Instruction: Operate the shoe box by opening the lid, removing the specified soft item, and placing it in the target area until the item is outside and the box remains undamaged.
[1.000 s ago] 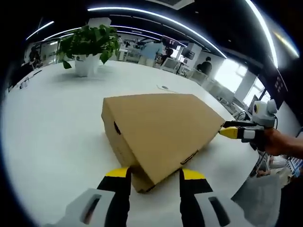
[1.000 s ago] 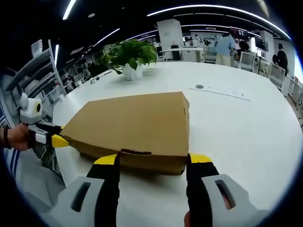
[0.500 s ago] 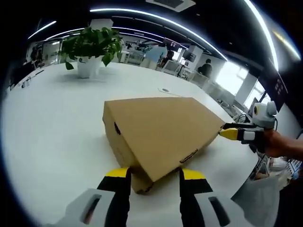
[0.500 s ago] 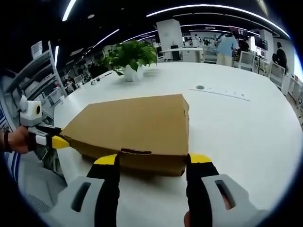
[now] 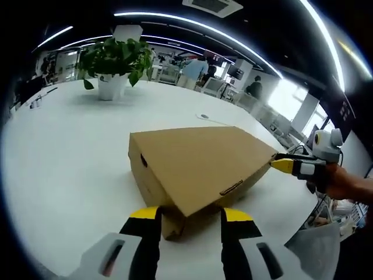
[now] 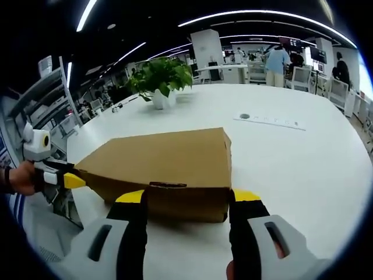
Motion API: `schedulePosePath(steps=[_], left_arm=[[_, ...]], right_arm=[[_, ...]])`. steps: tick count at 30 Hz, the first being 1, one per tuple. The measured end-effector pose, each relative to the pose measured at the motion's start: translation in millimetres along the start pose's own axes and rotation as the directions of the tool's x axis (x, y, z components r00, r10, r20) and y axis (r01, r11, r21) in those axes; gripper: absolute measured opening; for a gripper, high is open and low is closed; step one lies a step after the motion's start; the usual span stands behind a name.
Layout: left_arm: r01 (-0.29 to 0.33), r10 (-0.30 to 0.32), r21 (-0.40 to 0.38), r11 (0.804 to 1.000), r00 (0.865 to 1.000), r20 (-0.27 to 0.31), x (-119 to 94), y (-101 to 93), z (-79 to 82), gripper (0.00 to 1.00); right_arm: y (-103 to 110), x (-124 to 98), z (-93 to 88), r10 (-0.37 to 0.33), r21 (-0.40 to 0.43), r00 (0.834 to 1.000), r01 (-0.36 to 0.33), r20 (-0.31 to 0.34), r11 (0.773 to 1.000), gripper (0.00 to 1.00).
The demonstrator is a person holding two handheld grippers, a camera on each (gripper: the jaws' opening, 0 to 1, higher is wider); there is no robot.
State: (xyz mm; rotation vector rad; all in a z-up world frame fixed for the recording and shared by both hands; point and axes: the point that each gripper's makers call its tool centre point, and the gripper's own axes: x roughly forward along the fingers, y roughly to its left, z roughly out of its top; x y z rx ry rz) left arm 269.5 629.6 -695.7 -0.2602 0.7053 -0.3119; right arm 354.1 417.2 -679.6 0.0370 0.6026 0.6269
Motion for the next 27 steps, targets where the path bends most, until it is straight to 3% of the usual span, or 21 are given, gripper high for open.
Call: schedulePosePath(steps=[7,18,27], left_arm=[[-0.004,0.004,0.023,1.0,1.0,0.017,-8.5,-2.6,9.9,0.39],[-0.024,0.018,0.094,0.995,0.998,0.065,-26.0,-8.0,37.8,0.31],[-0.11,0.099,0.1,0.989,0.989,0.108,-33.7,3.2,60.1,0.24]], right_arm=[[3.5,-5.0,13.1,-0.012,-0.013,1.0,0.012,0.026,1.0,0.53],[6.2,-9.1,57.3,-0.019,-0.011,0.993,0.021,0.118,1.0,0.52],[10.3,-4.6,87.1,-0.018,-0.034,0.988,0.023,0.153,0.999,0.51]])
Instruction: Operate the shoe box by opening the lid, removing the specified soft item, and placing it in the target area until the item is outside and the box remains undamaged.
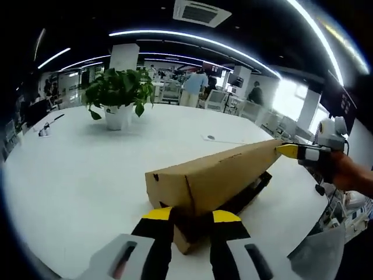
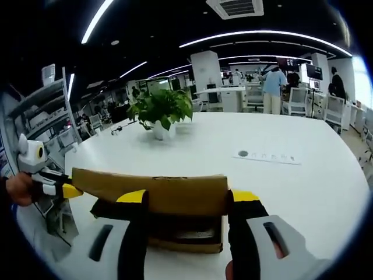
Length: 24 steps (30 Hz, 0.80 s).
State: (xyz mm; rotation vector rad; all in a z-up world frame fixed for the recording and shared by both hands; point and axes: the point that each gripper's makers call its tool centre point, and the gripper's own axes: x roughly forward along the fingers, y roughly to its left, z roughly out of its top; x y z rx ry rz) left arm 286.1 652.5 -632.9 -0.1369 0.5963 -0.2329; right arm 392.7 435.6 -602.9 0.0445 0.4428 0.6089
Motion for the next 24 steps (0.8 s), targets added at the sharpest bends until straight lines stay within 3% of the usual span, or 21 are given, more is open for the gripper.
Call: schedulePosePath(steps=[6,10,17,19,24], left_arm=[[-0.074,0.07,0.146,0.987,0.997,0.031,-3.6,7.8,22.3,0.25],[-0.092,0.08,0.263,0.96,0.995,0.058,-2.9,8.6,35.9,0.26],[-0.108,0.087,0.279,0.954,0.993,0.085,4.7,13.1,49.1,0.26],[-0.129,0.106,0.31,0.942,0.99,0.09,8.0,17.7,51.9,0.25],[-0.144,0.118,0.298,0.944,0.988,0.103,13.7,23.5,57.4,0.2]], right_arm=[[2.8,7.1,16.5,0.001,-0.006,1.0,-0.001,0.018,1.0,0.51],[1.8,11.4,27.2,0.005,-0.01,1.0,-0.005,0.031,1.0,0.51],[1.3,18.1,41.2,0.01,-0.02,0.999,-0.01,0.039,1.0,0.5],[0.2,19.5,43.7,0.013,-0.017,0.999,-0.013,0.038,1.0,0.5],[-1.2,22.0,46.6,0.028,-0.008,0.999,-0.028,0.033,1.0,0.49]])
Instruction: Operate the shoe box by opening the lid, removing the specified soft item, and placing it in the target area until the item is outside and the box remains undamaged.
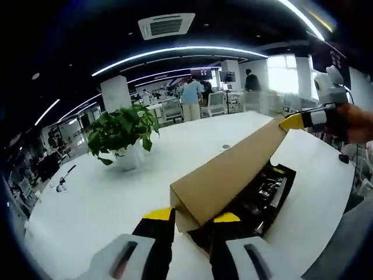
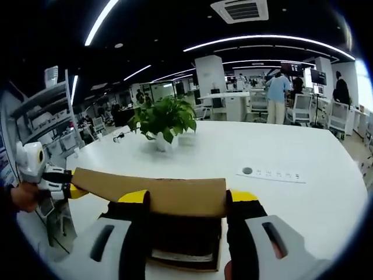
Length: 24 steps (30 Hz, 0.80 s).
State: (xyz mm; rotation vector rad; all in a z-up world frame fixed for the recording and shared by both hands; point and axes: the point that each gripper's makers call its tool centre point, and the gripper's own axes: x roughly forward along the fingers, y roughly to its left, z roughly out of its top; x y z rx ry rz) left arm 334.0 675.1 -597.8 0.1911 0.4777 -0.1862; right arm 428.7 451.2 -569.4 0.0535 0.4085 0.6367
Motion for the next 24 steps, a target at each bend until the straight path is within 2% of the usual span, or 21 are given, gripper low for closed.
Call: schedulePosePath(steps=[3,5,9,15,18,24], left_arm=[[-0.068,0.069,-0.017,0.998,0.998,0.007,-0.1,12.8,2.3,0.11],[-0.06,0.061,-0.042,0.997,0.998,0.014,1.7,11.4,4.6,0.1],[-0.079,0.08,-0.023,0.997,0.997,0.01,2.7,12.5,5.8,0.09],[-0.071,0.071,-0.023,0.997,0.997,0.01,3.3,13.7,7.0,0.09],[-0.066,0.066,-0.034,0.997,0.998,0.011,3.8,15.7,8.7,0.09],[-0.065,0.067,-0.088,0.994,0.998,0.017,5.7,18.1,11.9,0.09]], right_arm=[[1.1,1.2,3.9,0.001,0.007,1.0,-0.001,0.009,1.0,0.48],[0.7,2.9,5.4,0.0,0.011,1.0,0.0,0.011,1.0,0.48],[-0.3,5.1,8.1,0.003,0.012,1.0,-0.003,0.013,1.0,0.48],[-0.9,7.7,11.7,0.014,0.016,1.0,-0.014,0.016,1.0,0.48],[0.5,8.8,11.8,0.043,0.008,0.999,-0.044,0.016,0.999,0.51],[3.4,2.5,9.0,0.105,-0.059,0.995,-0.104,0.004,0.993,0.52]])
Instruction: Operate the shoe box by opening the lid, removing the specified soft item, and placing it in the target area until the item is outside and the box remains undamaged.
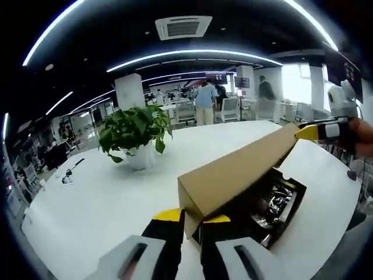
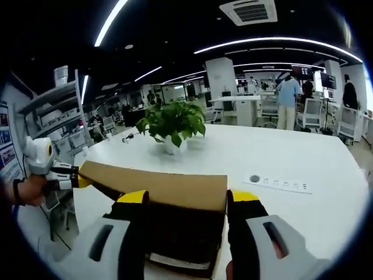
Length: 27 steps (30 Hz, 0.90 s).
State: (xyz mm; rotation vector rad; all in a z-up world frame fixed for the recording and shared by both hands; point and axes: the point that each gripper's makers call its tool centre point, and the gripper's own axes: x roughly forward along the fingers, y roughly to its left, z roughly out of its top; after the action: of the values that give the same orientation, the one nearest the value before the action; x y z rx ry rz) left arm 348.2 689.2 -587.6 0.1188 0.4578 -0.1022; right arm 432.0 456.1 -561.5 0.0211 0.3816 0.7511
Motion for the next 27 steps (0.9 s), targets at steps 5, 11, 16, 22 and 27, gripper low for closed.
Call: schedulePosePath(steps=[5,11,16,22,27], left_arm=[[-0.005,0.005,-0.005,1.0,1.0,-0.003,4.0,4.3,5.0,0.08],[0.003,-0.003,-0.011,1.0,1.0,0.002,6.2,6.2,7.4,0.07],[0.005,-0.005,-0.017,1.0,1.0,0.011,7.4,6.7,8.2,0.07],[0.009,-0.009,-0.011,1.0,1.0,0.013,11.1,9.7,11.2,0.07],[0.01,-0.01,-0.013,1.0,1.0,0.013,16.3,14.5,14.8,0.07]], right_arm=[[0.9,0.6,-6.5,0.02,-0.091,1.0,-0.022,-0.024,0.996,0.53],[-10.3,11.3,-9.9,-0.013,-0.147,0.999,0.005,-0.049,0.989,0.44],[-29.9,23.4,-6.4,-0.074,-0.152,0.996,0.065,-0.054,0.986,0.28],[-48.7,30.7,0.0,-0.134,-0.113,0.991,0.13,-0.025,0.985,0.1],[-57.5,34.5,4.0,-0.152,-0.1,0.988,0.15,-0.006,0.984,0.01]])
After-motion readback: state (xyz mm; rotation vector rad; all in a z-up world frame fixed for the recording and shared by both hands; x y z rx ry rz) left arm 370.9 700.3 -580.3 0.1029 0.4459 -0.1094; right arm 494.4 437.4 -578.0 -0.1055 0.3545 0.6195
